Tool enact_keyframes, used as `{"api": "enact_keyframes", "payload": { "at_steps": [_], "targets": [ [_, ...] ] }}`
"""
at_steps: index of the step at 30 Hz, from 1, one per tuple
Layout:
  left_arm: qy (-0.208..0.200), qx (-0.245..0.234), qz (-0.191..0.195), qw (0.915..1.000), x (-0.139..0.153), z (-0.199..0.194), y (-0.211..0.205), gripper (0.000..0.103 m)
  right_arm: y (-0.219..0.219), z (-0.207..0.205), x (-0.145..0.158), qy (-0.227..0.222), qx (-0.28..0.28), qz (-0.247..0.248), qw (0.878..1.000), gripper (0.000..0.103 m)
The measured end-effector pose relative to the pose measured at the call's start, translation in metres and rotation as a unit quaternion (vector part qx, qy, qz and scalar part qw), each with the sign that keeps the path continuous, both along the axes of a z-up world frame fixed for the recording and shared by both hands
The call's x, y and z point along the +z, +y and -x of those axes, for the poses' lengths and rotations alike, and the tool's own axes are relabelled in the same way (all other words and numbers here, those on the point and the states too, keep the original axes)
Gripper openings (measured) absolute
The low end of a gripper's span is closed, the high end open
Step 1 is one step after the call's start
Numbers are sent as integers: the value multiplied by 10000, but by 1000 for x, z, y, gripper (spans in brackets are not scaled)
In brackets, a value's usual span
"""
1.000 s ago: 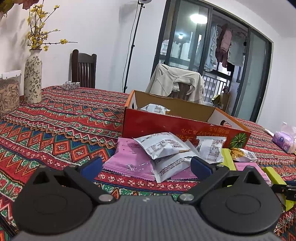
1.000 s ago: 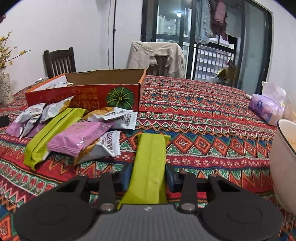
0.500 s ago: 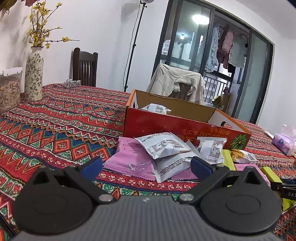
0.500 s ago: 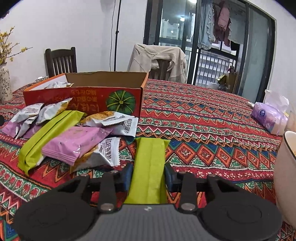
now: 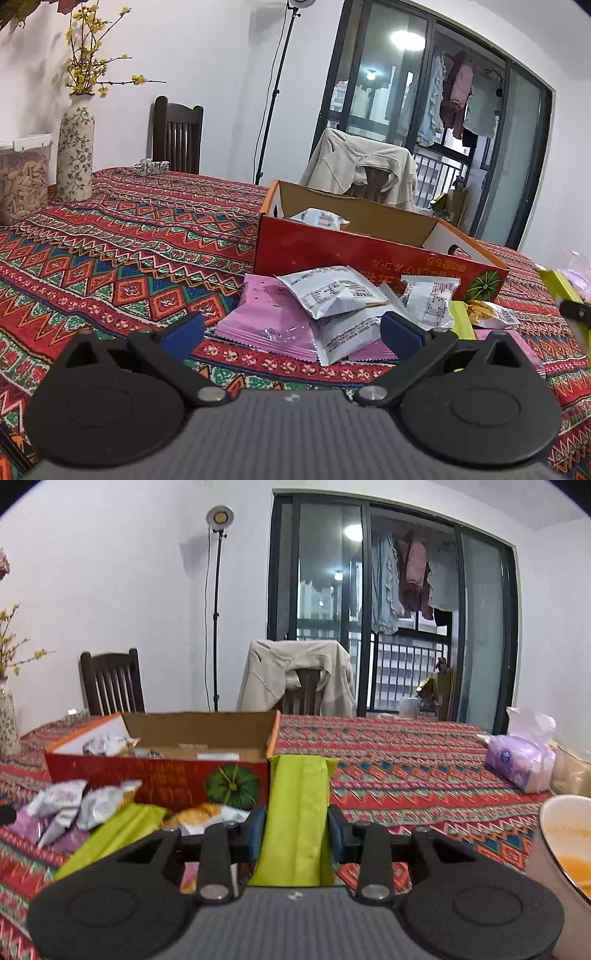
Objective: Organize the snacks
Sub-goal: 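Lift the lime-green bar off the table with the right gripper, then grasp a white sachet with the left gripper while the right gripper holds the bar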
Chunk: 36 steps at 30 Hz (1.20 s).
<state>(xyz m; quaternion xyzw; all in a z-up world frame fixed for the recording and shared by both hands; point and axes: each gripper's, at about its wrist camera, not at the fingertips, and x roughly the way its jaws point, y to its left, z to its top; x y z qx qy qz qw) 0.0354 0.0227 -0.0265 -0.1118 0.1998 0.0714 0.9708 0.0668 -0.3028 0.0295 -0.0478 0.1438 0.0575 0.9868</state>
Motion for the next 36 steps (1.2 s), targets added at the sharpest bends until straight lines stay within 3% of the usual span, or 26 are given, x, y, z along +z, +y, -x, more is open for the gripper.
{"api": "enact_keyframes", "payload": {
  "at_steps": [11, 19, 31, 36],
  "targets": [
    [307, 52, -156, 9994, 10, -11, 6, 103, 5, -19, -10, -58, 87, -186, 9998, 34],
    [624, -288, -337, 9971, 21, -44, -1, 103, 3, -15, -13, -104, 98, -234, 9996, 34],
    [1179, 322, 470, 9914, 24, -109, -15, 103, 5, -14, -14, -112, 84, -195, 9997, 34],
    [1424, 618, 596, 9861, 18, -122, -17, 103, 4, -15, -13, -98, 88, -247, 9996, 34]
  ]
}}
